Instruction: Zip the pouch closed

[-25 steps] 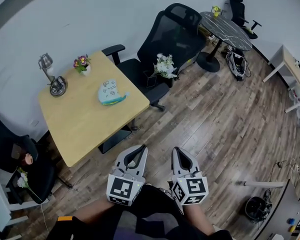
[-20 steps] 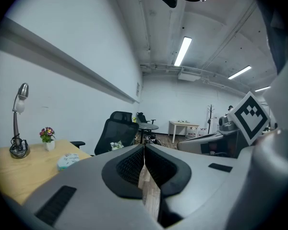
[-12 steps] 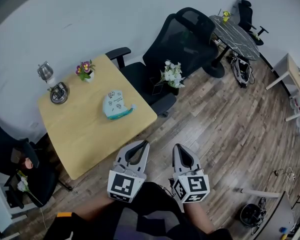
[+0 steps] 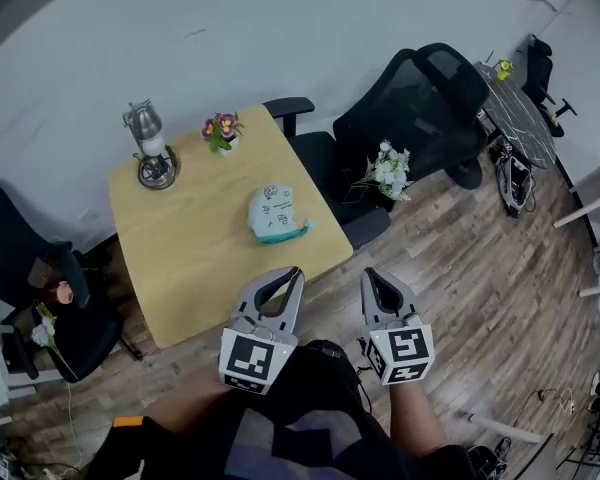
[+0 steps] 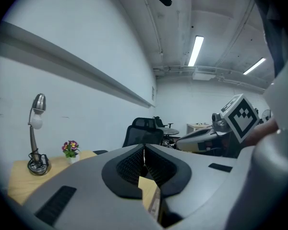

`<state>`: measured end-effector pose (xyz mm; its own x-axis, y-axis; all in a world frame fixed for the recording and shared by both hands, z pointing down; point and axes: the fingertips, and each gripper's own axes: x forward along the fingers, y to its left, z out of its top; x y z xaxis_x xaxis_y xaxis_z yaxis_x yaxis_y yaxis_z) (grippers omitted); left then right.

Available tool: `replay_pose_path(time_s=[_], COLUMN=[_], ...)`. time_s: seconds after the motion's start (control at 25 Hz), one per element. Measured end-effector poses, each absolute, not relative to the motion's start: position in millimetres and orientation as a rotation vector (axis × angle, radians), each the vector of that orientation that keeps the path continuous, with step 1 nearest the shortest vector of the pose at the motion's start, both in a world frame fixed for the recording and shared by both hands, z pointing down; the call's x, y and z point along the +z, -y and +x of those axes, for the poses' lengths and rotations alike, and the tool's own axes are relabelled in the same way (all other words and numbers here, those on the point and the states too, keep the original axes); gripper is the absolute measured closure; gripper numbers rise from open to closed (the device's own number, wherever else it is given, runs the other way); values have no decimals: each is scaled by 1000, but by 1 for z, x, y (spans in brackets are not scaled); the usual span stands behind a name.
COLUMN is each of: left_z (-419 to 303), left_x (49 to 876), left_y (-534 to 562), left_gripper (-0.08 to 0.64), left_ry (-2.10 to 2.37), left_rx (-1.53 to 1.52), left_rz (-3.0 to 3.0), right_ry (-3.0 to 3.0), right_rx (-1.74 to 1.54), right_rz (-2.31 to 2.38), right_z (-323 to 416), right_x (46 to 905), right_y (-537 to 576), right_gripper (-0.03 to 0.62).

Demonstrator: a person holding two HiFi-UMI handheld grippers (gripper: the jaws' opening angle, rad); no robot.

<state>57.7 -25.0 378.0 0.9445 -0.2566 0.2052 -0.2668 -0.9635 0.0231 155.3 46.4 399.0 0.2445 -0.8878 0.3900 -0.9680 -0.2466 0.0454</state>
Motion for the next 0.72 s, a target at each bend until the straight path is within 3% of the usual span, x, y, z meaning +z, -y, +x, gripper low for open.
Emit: replay_pose_path(time_s=[0.72], left_z=[49], left_x=[415], left_y=[137], left_gripper=[546], left_ry=[956], left_rx=[482], left_rz=[2934], right_ry=[2021], right_rx=[198], right_rz=[1505], right_z=[175], right_x=[451], right_y=[96], right_gripper=[577])
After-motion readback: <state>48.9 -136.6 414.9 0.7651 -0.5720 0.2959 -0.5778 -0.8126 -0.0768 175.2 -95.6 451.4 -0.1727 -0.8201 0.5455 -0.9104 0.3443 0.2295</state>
